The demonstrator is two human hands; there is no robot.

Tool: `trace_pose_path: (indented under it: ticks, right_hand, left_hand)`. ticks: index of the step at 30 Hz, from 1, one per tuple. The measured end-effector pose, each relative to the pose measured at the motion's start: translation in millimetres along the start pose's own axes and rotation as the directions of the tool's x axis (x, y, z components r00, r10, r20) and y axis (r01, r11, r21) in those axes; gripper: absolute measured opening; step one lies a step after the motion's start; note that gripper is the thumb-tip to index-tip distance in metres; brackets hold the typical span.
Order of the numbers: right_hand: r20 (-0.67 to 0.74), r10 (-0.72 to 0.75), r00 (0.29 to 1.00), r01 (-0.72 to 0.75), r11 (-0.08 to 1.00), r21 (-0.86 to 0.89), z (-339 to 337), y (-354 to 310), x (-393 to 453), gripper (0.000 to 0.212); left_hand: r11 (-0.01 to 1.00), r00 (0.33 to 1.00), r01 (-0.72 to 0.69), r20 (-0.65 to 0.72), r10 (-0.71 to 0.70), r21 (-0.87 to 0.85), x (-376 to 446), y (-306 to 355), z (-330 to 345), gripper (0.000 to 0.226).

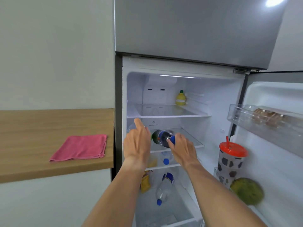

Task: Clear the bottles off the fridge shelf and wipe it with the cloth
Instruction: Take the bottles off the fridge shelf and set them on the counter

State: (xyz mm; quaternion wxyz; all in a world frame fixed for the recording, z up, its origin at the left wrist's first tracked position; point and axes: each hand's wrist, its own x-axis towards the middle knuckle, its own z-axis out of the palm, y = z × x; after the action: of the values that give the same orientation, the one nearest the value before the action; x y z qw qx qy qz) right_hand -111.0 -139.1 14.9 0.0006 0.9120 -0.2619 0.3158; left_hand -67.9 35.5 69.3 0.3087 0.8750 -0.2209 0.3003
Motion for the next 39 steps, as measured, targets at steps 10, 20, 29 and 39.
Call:
trace_pose_path:
  ticks: [10,20,29,39]
  right_hand:
    - [0.044,-0.034,0.998,0.03,0.996,0.082,-59.0,-17.6,-9.4,0.031]
    - [0.009,-0.136,0.991,0.136,0.989,0.062,-127.8,-51.6,-23.3,0.036]
    - [-0.107,-0.136,0.985,0.158,0.956,0.246,-220.8,-113.3,-28.4,0.043]
    - [-0.381,-0.13,0.915,0.269,0.901,0.339,-290.6,-244.7,36.5,0.035]
  left_hand:
    - [0.997,0.999,-0.049,0.008,0.049,-0.054,0.5,3.1,-63.5,0.016]
    - [0.981,0.938,-0.191,0.291,0.19,-0.026,-4.3,-45.1,-130.0,0.027]
    - [0.957,0.948,-0.29,0.147,0.282,0.03,21.3,-56.8,-238.0,0.024]
    - [0.985,0.988,-0.149,-0.028,0.152,0.086,108.4,-98.8,-327.1,0.034]
